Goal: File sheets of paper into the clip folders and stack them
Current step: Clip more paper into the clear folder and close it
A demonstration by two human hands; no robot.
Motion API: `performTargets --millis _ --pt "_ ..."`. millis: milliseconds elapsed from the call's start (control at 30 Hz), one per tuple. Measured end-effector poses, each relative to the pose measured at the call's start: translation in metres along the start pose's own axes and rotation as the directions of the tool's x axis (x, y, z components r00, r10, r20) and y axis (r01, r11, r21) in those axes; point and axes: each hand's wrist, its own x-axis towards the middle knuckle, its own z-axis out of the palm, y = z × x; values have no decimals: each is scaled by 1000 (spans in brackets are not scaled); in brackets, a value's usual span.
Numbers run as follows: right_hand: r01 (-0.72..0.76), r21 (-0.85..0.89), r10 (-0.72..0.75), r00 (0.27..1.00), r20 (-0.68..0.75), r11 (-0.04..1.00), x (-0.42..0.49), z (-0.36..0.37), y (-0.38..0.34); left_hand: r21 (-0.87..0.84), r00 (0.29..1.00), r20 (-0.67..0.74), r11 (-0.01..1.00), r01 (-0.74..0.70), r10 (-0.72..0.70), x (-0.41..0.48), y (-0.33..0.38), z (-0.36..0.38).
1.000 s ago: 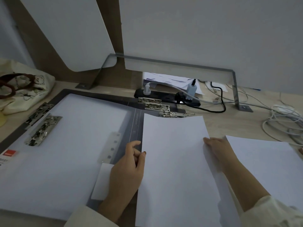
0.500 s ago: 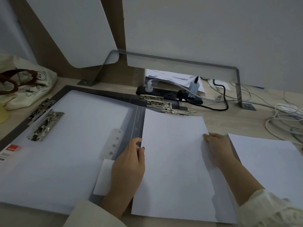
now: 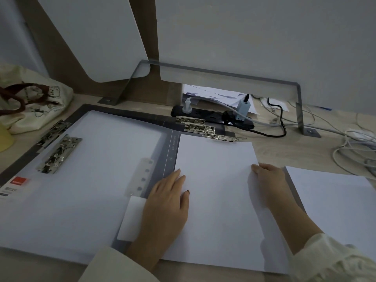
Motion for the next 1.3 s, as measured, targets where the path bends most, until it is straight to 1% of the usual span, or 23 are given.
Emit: performTargets --millis 167,333,467,667,767,867,900,967,1000,1033,1067,1100,1133,1167,1200,1233,1267,1300 --pt "6 -9 -6 999 32 1000 2 0 -1 -22 999 9 999 33 -33 1 0 0" --pt "21 -28 -20 999 35 999 5 0 -2 -21 1000 10 1000 19 -19 2 -1 1" --pt "31 -29 -30 999 41 999 6 1 -1 44 999 -10 998 -41 41 0 -3 6" --pt "37 -53 -35 999 32 998 8 1 -1 107 997 -2 991 -82 83 0 -3 8" --pt "27 -57 -25 999 38 998 8 1 0 150 995 31 984 -95 92 -1 -3 8" --pt "49 -129 -45 998 35 990 12 1 -2 179 994 60 979 -99 90 -2 -2 8" --pt "78 -180 -76 997 18 981 16 2 -2 185 994 72 978 -99 87 -2 -2 7" --pt "164 -347 -182 983 -21 923 19 4 -4 192 992 103 977 -93 74 -4 -2 6" --pt "212 -378 -240 970 -27 901 20 5 -6 196 990 126 977 -88 64 -4 -2 5" --pt "250 -360 -278 960 -27 899 22 6 -8 202 987 152 976 -82 51 -5 -2 4" --pt "255 -274 -269 963 -17 927 24 8 -11 209 983 177 975 -76 38 -5 -1 4" --pt "213 -126 -214 977 4 969 25 10 -18 213 979 201 975 -67 23 -5 -1 3" --pt "129 60 -132 990 55 990 26 11 -26 214 976 219 975 -58 9 -5 0 3" --pt "21 251 -55 990 130 968 29 14 -33 216 972 236 975 -48 -4 -5 -1 3" --pt "-86 396 1 978 210 914 32 16 -40 219 969 247 975 -43 -13 -5 -1 3" --pt "-160 475 31 963 267 866 37 18 -43 221 966 258 974 -41 -18 -6 -1 4" --pt "-195 511 37 952 303 837 41 19 -45 223 963 268 974 -40 -21 -6 -2 4" --pt "-207 518 31 944 327 830 44 21 -48 223 961 277 974 -39 -25 -6 -2 5"
